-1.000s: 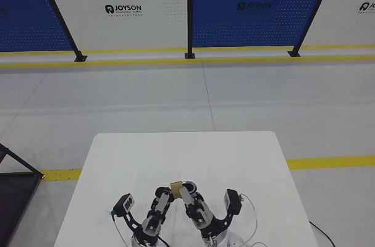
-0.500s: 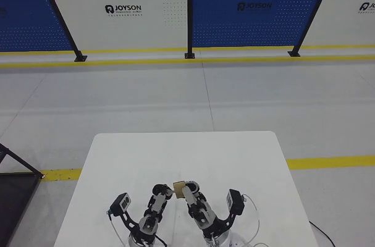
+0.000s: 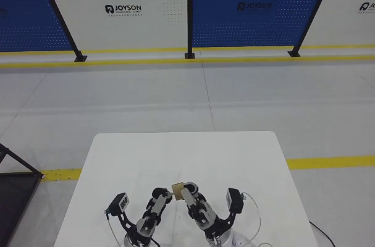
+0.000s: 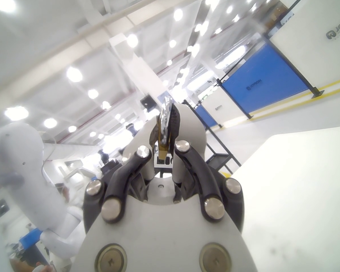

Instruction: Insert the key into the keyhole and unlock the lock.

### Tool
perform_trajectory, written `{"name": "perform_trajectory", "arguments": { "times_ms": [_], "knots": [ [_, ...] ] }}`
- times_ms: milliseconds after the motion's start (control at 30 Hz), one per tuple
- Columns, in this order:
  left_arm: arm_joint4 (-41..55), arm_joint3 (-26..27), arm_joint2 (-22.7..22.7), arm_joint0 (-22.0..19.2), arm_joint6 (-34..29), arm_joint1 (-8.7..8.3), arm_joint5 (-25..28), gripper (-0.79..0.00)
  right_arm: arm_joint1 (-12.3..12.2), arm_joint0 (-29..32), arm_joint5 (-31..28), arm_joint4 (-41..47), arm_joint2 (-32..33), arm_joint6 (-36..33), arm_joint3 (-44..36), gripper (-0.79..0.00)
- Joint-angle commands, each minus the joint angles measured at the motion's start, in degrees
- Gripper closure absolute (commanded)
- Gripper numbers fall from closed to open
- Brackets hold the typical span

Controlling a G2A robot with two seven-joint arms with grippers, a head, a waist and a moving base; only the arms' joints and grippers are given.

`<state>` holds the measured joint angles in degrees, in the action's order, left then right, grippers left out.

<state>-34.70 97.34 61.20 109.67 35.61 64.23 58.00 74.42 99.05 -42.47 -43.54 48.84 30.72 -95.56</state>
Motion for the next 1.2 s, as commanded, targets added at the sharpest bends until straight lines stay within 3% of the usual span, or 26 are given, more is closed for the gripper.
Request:
{"name": "perform_trajectory", "arguments": {
  "times_ms": [0,33,100,233,533,1167],
  "knots": [
    [0.15,-0.26,-0.12,-0.08,-0.16,-0.1,0.0,-0.246,-0.01,0.04,0.06,0.17,0.04,-0.24,-0.05,0.0],
    [0.24,-0.38,-0.17,-0.2,-0.26,-0.16,0.0,-0.24,-0.01,0.04,0.09,0.23,0.06,-0.48,-0.12,0.0],
    [0.24,-0.52,-0.23,-0.33,-0.34,-0.21,0.0,-0.135,-0.02,0.05,0.1,0.31,0.1,-0.67,-0.18,0.0],
    [0.01,-0.7,-0.13,-0.48,-0.29,-0.28,0.0,0.0,-0.06,0.07,0.42,-0.02,0.19,-1.49,-0.31,0.0],
    [-5.45,-1.14,1.71,-0.11,1.16,-0.1,-0.37,0.0,-0.22,0.39,1.44,-0.58,0.32,-3.5,-1.02,0.0],
    [-30.33,-2.17,4.35,0.97,16.11,1.05,-10.21,0.0,-1.02,2.02,4.43,1.11,1.78,-9.5,-3.24,0.0]
  ]
}}
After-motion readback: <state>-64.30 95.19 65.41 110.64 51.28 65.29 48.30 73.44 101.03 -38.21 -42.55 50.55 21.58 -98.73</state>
